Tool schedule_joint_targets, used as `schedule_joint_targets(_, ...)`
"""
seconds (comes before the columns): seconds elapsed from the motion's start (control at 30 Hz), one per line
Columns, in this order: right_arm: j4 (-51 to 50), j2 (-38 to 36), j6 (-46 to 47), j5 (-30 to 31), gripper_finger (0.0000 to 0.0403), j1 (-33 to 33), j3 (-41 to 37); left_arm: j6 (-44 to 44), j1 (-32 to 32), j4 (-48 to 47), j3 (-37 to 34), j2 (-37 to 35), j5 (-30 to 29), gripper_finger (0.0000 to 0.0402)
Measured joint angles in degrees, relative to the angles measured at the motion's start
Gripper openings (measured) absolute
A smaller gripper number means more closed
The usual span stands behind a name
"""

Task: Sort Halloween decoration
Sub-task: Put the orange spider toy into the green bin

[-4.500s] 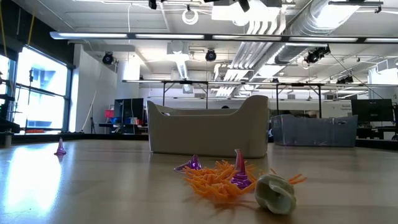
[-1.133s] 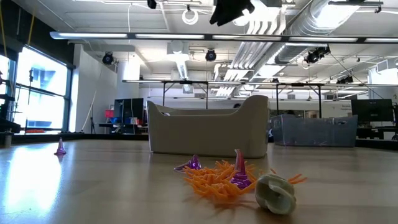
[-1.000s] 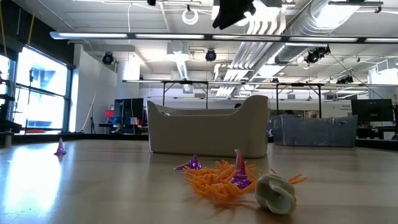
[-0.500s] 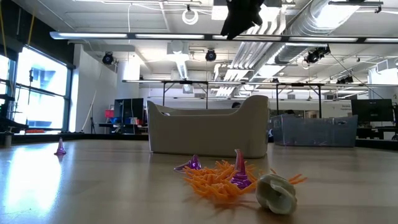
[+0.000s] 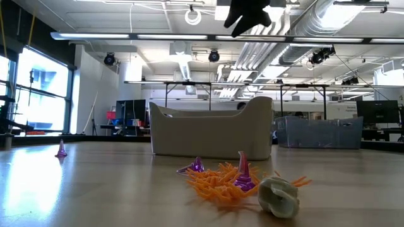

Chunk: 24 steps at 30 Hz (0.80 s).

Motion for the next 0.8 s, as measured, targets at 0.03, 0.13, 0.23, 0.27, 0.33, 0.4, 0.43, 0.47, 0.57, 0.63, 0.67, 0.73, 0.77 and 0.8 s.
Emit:
schedule_joint_targets(0.03,-0.54,0.00,0.47,-0.03,0.0194,0.43,0.00,-1.78,-2.17,-1.50,-0.17,0.51,-1.70,0.0001)
schedule_joint_targets(0.13,-3.28,0.00,1.85,-0.05,0.0194,1.63,0.00,-5.45,-7.10,-2.42,-2.63,1.47,-5.94,0.0001)
schedule_joint_targets(0.23,-7.05,0.00,3.70,-0.03,0.0194,2.72,0.00,-6.27,-10.43,-2.34,-6.29,2.83,-6.88,0.0003)
schedule_joint_targets(0.27,-8.47,0.00,4.12,-0.03,0.0194,3.10,0.00,-6.29,-11.24,-2.24,-7.69,3.37,-6.87,0.0005)
schedule_joint_targets(0.33,-11.19,0.00,5.18,0.26,0.0194,3.85,0.00,-6.28,-12.26,-2.13,-10.48,4.39,-6.81,0.0009)
schedule_joint_targets(0.4,-13.27,0.00,6.50,1.36,0.0194,4.58,0.00,-6.27,-12.71,-2.10,-13.08,5.32,-6.79,0.0012)
schedule_joint_targets(0.43,-13.87,0.00,7.25,2.04,0.0194,4.92,0.00,-6.25,-12.72,-1.87,-14.33,5.76,-6.80,0.0012)
schedule_joint_targets(0.47,-14.28,0.00,7.76,2.44,0.0194,5.18,0.00,-6.27,-12.70,-1.35,-15.51,6.11,-6.84,0.0012)
schedule_joint_targets(0.57,-14.40,0.00,8.92,3.51,0.0194,5.77,0.00,-6.23,-12.62,1.41,-18.46,7.06,-7.16,0.0013)
schedule_joint_targets(0.63,-14.40,0.00,8.89,3.86,0.0194,6.01,0.00,-6.23,-12.54,5.74,-20.61,7.48,-7.24,0.0013)
schedule_joint_targets(0.67,-14.40,0.00,8.73,3.86,0.0194,6.07,0.00,-6.23,-12.52,8.06,-21.66,7.77,-7.26,0.0013)
schedule_joint_targets(0.73,-14.38,0.00,8.67,3.88,0.0194,6.06,0.00,-6.21,-12.54,13.86,-23.85,8.49,-7.26,0.0013)
schedule_joint_targets(0.77,-14.40,0.00,8.67,3.88,0.0194,6.06,0.00,-6.20,-12.59,16.70,-24.96,8.91,-7.24,0.0013)
schedule_joint_targets(0.8,-14.38,0.00,8.65,3.88,0.0194,6.06,0.00,-6.15,-12.61,19.28,-25.97,9.43,-7.26,0.0014)
